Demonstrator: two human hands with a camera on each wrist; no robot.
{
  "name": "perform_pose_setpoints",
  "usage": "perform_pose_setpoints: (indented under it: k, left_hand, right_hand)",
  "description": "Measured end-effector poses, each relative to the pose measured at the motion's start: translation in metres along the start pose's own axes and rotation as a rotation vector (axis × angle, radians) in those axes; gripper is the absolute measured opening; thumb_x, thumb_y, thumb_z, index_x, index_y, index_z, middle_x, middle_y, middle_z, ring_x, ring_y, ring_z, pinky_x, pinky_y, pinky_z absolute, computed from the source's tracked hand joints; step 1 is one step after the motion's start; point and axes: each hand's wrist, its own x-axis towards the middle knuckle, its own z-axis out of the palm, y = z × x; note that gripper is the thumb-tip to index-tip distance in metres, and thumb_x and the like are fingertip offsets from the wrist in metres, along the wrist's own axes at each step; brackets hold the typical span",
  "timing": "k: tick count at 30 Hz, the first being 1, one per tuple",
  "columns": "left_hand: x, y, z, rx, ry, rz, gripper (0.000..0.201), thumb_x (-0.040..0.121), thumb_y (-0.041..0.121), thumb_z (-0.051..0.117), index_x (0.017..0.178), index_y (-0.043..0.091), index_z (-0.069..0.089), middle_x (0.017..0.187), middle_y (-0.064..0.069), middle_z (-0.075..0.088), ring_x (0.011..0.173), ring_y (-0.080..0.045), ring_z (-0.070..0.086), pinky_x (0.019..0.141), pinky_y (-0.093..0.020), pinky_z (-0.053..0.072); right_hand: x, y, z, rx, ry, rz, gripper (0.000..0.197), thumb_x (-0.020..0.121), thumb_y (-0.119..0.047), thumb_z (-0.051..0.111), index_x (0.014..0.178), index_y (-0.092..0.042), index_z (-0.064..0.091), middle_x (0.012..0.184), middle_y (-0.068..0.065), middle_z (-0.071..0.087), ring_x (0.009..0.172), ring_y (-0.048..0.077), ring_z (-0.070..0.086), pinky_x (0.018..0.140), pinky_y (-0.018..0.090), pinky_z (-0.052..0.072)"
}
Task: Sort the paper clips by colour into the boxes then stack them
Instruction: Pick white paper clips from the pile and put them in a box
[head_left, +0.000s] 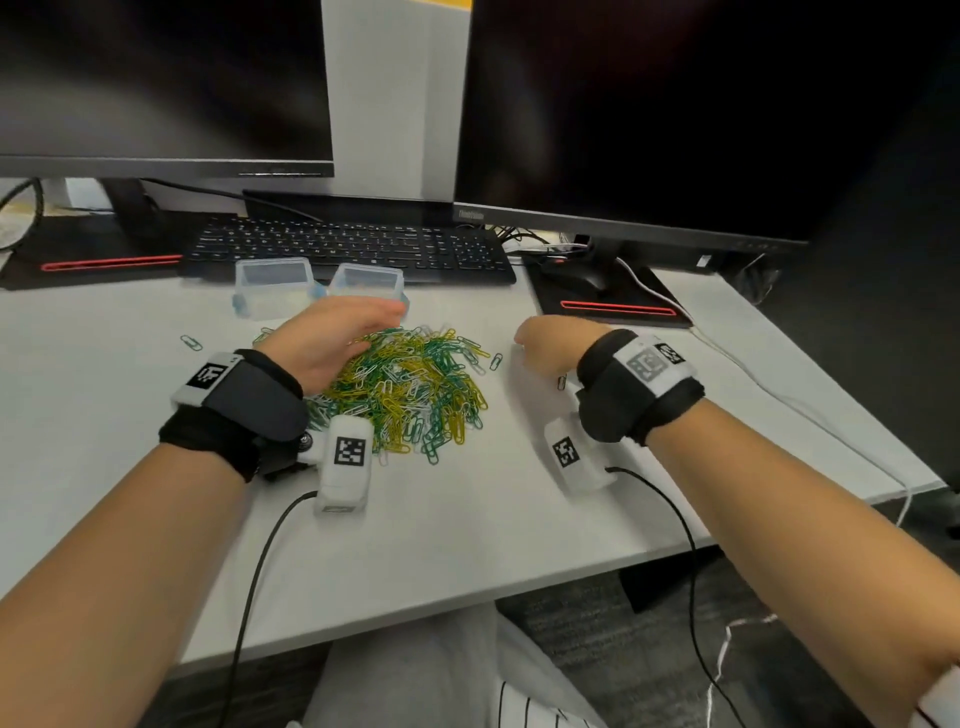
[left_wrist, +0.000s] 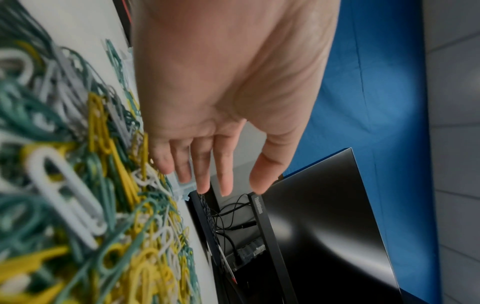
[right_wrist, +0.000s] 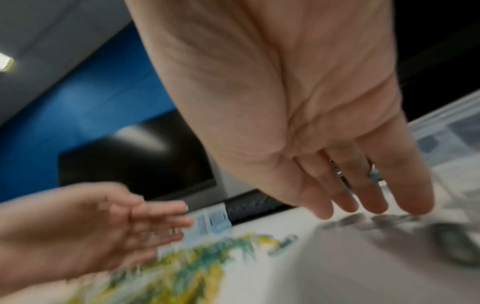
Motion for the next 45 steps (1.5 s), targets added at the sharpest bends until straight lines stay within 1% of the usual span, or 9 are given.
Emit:
perform_pose_setpoints:
  k: [6,19,23,26,28,32,36,42,45]
  left_hand:
    - [-0.001,-0.003,0.001,0.277,-0.048,-0.066,0.03,0.083,0.009,0.067,0.107,0.026,0.066,0.135,-0.001,0.054,0.13,-0.02,0.039,0.115,-0.038,0.021]
    - [-0.005,-0.003,0.004,0.361,-0.104,-0.094,0.035,0.084,0.005,0.066,0.117,0.016,0.065,0.128,-0.002,0.056,0.12,-0.018,0.043,0.104,-0.031,0.027]
    - [-0.005,-0.002,0.003,0.301,-0.016,-0.025,0.031,0.086,0.002,0.063,0.114,0.014,0.064,0.121,-0.006,0.062,0.09,-0.012,0.05,0.073,-0.024,0.035]
    - [-0.002,-0.004,0.0,0.291,0.009,-0.014,0.03,0.086,0.003,0.062,0.114,0.016,0.064,0.121,-0.004,0.061,0.07,-0.005,0.043,0.069,-0.023,0.035]
    - [0.0,-0.004,0.0,0.297,-0.002,-0.02,0.028,0.086,0.004,0.063,0.111,0.017,0.066,0.123,-0.004,0.061,0.076,-0.007,0.047,0.069,-0.022,0.036]
    - [0.003,-0.007,0.001,0.339,-0.033,-0.053,0.027,0.083,0.006,0.067,0.108,0.017,0.068,0.128,-0.004,0.06,0.123,-0.02,0.046,0.098,-0.03,0.03]
    - [0.004,-0.008,0.0,0.353,-0.071,-0.076,0.027,0.082,0.009,0.069,0.105,0.021,0.069,0.126,-0.001,0.061,0.123,-0.019,0.045,0.102,-0.031,0.028]
    - [0.001,-0.006,0.001,0.346,-0.09,-0.059,0.028,0.084,0.007,0.067,0.11,0.016,0.068,0.12,0.001,0.061,0.113,-0.015,0.048,0.091,-0.028,0.03]
    - [0.002,-0.007,-0.001,0.3,-0.055,-0.037,0.02,0.085,0.006,0.066,0.1,0.02,0.069,0.111,-0.003,0.064,0.077,-0.01,0.049,0.07,-0.026,0.035]
  right_hand:
    - [-0.005,-0.006,0.011,-0.195,0.003,-0.058,0.029,0.093,0.004,0.043,0.117,0.009,0.057,0.106,0.022,0.06,0.099,0.035,0.059,0.072,0.028,0.038]
    - [0.018,-0.004,0.003,0.088,0.02,-0.369,0.014,0.082,-0.008,0.072,0.095,-0.012,0.074,0.092,0.001,0.071,0.081,0.014,0.065,0.079,0.024,0.052]
    - [0.022,0.003,-0.009,0.072,-0.036,-0.301,0.026,0.081,-0.015,0.075,0.107,-0.013,0.07,0.094,0.001,0.066,0.074,0.018,0.065,0.07,0.022,0.053]
    - [0.02,0.005,0.001,0.001,-0.038,-0.297,0.033,0.078,-0.021,0.079,0.107,-0.012,0.069,0.096,-0.001,0.065,0.083,0.018,0.064,0.077,0.026,0.052]
    - [0.021,0.003,0.008,-0.023,0.038,-0.317,0.026,0.079,-0.017,0.077,0.103,-0.01,0.07,0.09,-0.001,0.065,0.078,0.015,0.059,0.076,0.026,0.049]
    - [0.024,-0.006,0.007,-0.044,-0.043,-0.271,0.012,0.085,-0.015,0.067,0.09,-0.004,0.071,0.075,0.005,0.07,0.056,0.008,0.059,0.067,0.021,0.05]
    - [0.027,-0.013,0.004,-0.156,-0.116,-0.24,0.023,0.083,-0.023,0.064,0.087,-0.003,0.073,0.071,0.006,0.068,0.06,0.019,0.059,0.07,0.029,0.054]
    - [0.02,-0.019,0.011,-0.16,-0.048,-0.297,0.017,0.082,-0.021,0.066,0.083,-0.005,0.069,0.072,0.006,0.068,0.061,0.017,0.058,0.065,0.025,0.048]
    - [0.008,0.001,-0.012,-0.035,-0.011,-0.267,0.007,0.085,-0.018,0.063,0.081,-0.012,0.063,0.069,0.002,0.068,0.055,0.009,0.056,0.063,0.022,0.043]
